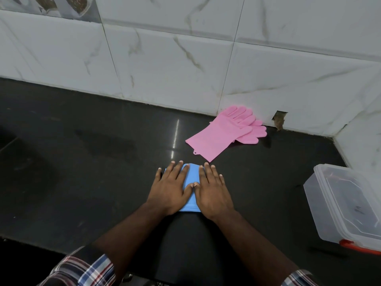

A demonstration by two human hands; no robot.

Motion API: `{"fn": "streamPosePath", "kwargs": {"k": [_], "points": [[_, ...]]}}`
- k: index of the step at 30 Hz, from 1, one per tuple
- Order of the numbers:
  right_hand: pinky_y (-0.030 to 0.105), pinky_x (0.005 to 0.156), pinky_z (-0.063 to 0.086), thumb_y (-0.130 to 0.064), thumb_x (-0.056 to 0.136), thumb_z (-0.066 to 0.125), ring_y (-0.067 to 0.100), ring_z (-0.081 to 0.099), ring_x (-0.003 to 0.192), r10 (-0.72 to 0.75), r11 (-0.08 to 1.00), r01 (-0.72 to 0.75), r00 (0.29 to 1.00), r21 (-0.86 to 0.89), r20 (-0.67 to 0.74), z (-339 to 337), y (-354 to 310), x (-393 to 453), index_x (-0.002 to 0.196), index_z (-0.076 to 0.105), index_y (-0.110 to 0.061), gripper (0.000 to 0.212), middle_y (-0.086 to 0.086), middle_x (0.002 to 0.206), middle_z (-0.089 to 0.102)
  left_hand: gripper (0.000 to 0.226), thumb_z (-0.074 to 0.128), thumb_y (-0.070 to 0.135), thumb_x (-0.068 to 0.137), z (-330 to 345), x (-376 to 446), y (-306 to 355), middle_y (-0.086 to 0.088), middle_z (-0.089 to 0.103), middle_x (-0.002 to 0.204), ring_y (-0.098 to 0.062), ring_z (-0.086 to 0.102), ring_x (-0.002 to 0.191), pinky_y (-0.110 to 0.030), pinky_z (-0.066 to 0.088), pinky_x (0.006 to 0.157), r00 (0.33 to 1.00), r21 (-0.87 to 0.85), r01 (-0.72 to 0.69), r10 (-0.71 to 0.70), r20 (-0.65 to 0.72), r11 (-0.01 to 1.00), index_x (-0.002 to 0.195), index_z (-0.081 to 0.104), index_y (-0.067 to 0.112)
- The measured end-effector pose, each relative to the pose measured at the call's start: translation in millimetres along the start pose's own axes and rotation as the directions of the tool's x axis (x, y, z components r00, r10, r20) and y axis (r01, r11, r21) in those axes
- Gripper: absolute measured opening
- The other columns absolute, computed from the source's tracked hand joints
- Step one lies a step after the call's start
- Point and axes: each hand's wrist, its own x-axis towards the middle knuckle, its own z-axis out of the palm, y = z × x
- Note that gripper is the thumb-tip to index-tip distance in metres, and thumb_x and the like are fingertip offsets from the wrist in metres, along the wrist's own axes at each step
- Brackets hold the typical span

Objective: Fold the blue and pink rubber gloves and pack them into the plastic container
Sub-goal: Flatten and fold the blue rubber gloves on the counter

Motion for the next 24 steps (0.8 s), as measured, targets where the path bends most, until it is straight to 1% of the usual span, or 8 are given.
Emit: {"fn": "streamPosePath", "kwargs": {"k": [3,8,10,13,18,21,22,24], "points": [[0.047,0.120,0.013,-0.043,0.095,0.009,0.025,0.013,0.151,0.014,0.999,-0.014,1.000,-0.030,0.002,3.0,-0.7,-0.1,0.155,0.020,-0.012,0.068,0.008,0.164,0.017,0.070,0.017,0.060,0.098,5.0,-2.0,-0.3,0.002,0.020,0.166,-0.019,0.011,0.154,-0.053,0.012,0.123,0.999,0.006,0.000,0.000,-0.036,1.000,0.158,0.021,0.024],[0.051,0.113,0.030,-0.038,0.096,0.025,0.028,0.036,0.143,0.050,0.998,-0.052,0.998,-0.045,-0.044,7.5,-2.0,1.1,0.147,0.041,-0.008,0.061,0.012,0.154,0.039,0.071,0.015,0.061,0.098,13.6,-1.5,-2.8,0.000,0.025,0.165,-0.021,0.016,0.153,-0.053,0.016,0.122,0.997,0.000,-0.007,0.007,-0.075,1.000,0.157,0.024,0.023],[0.051,0.112,0.031,-0.038,0.096,0.027,0.028,0.038,0.142,0.047,0.998,-0.050,0.997,-0.049,-0.061,9.5,-1.6,1.7,0.146,0.042,-0.008,0.060,0.012,0.153,0.041,0.071,0.014,0.061,0.098,15.5,-1.1,-3.6,0.000,0.023,0.165,-0.021,0.015,0.153,-0.053,0.016,0.122,0.997,0.000,-0.010,0.010,-0.074,1.000,0.158,0.021,0.024],[0.050,0.115,0.025,-0.038,0.097,0.023,0.027,0.032,0.145,0.031,0.998,-0.034,0.998,-0.051,-0.059,10.9,-0.7,1.4,0.149,0.036,-0.008,0.062,0.011,0.157,0.035,0.070,0.015,0.060,0.098,15.3,-0.9,-3.7,0.000,0.020,0.166,-0.021,0.014,0.154,-0.054,0.016,0.122,0.998,0.002,-0.013,0.013,-0.062,1.000,0.159,0.018,0.024],[0.051,0.117,0.019,-0.040,0.097,0.017,0.026,0.023,0.149,0.029,0.998,-0.031,0.998,-0.046,-0.051,11.2,-0.7,-0.5,0.152,0.030,-0.009,0.064,0.010,0.160,0.027,0.069,0.020,0.058,0.099,13.5,-2.4,-1.5,-0.001,0.025,0.165,-0.022,0.019,0.153,-0.055,0.019,0.121,0.998,0.029,-0.003,0.005,-0.060,1.000,0.158,0.022,0.023],[0.050,0.120,0.009,-0.043,0.093,0.003,0.024,0.006,0.152,0.027,0.999,-0.026,0.999,-0.036,0.027,5.1,-1.3,-0.9,0.156,0.016,-0.012,0.071,0.007,0.165,0.011,0.071,0.017,0.059,0.098,9.3,-3.4,-0.1,-0.001,0.018,0.167,-0.023,0.012,0.154,-0.053,0.016,0.122,0.999,0.038,0.001,0.001,-0.041,0.999,0.159,0.017,0.023],[0.050,0.120,0.006,-0.043,0.093,0.002,0.024,0.001,0.152,0.029,0.999,-0.028,0.998,-0.032,0.047,2.4,-1.9,-1.5,0.156,0.012,-0.013,0.070,0.006,0.166,0.006,0.071,0.016,0.059,0.098,8.6,-3.9,-0.1,-0.002,0.017,0.167,-0.024,0.010,0.154,-0.053,0.015,0.122,0.999,0.039,-0.003,0.004,-0.043,0.999,0.159,0.016,0.024],[0.051,0.121,0.004,-0.040,0.099,0.009,0.023,-0.005,0.152,0.041,0.999,-0.040,0.996,-0.016,0.085,-3.6,-3.5,-1.4,0.157,0.007,-0.014,0.064,0.005,0.166,0.000,0.073,0.014,0.061,0.096,3.5,-4.0,2.0,-0.002,0.016,0.167,-0.025,0.008,0.155,-0.054,0.014,0.121,0.999,0.025,-0.012,0.013,-0.039,1.000,0.159,0.015,0.024]]}}
